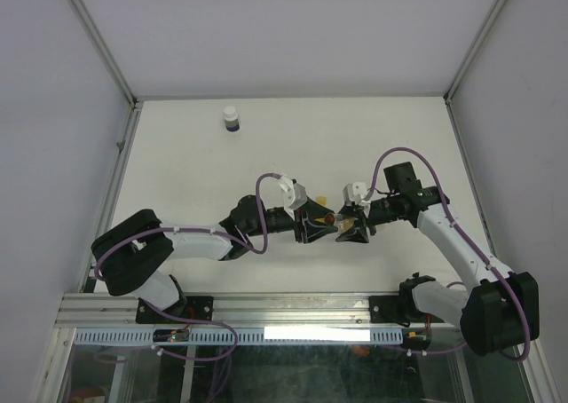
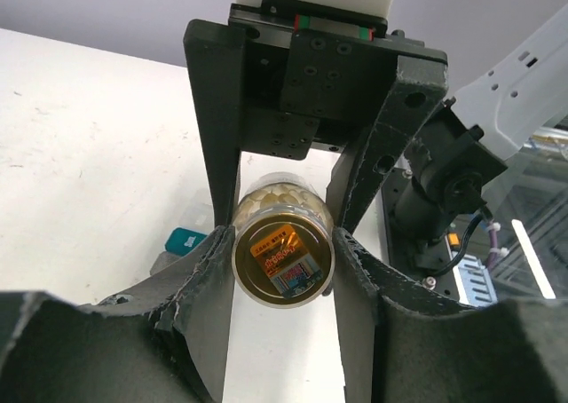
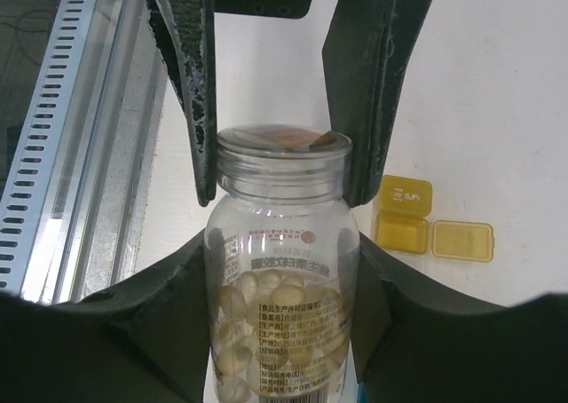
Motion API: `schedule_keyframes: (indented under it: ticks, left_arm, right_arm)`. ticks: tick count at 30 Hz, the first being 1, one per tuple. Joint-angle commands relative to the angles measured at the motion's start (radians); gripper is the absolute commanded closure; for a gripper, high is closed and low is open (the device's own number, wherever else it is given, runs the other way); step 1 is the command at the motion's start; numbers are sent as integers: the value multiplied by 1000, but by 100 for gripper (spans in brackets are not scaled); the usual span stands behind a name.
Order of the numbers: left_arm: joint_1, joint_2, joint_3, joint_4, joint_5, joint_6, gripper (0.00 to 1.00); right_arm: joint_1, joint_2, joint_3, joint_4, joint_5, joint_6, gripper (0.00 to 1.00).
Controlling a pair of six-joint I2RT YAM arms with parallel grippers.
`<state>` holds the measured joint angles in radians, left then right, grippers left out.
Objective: Sort the pills into containers
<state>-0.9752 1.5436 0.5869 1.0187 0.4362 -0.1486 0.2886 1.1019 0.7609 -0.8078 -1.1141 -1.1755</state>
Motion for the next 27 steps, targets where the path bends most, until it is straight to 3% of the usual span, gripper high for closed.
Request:
schedule_keyframes:
  ticks: [1, 5, 9, 16, 21, 27]
  left_arm:
    - [-12, -82, 17, -2, -134, -194, 100]
    - [-34, -107, 10, -58, -258, -347, 100]
    - [-46, -108, 22, -90, -282, -387, 97]
    - [-46, -107, 31, -95, -231, -390, 47]
    - [-46, -168, -3, -104, -235, -356, 19]
    - [-46, -254, -79, -126, -264, -266, 1]
  right_arm:
    - [7, -8, 17, 7, -23, -7, 100]
    - [6, -6, 17, 13, -22, 2, 100]
    - [6, -8, 18, 15, -21, 6, 100]
    - [4, -11, 18, 15, -19, 10, 100]
    - [1, -17, 21, 10, -26, 11, 100]
    - [-2, -22, 22, 7, -32, 11, 100]
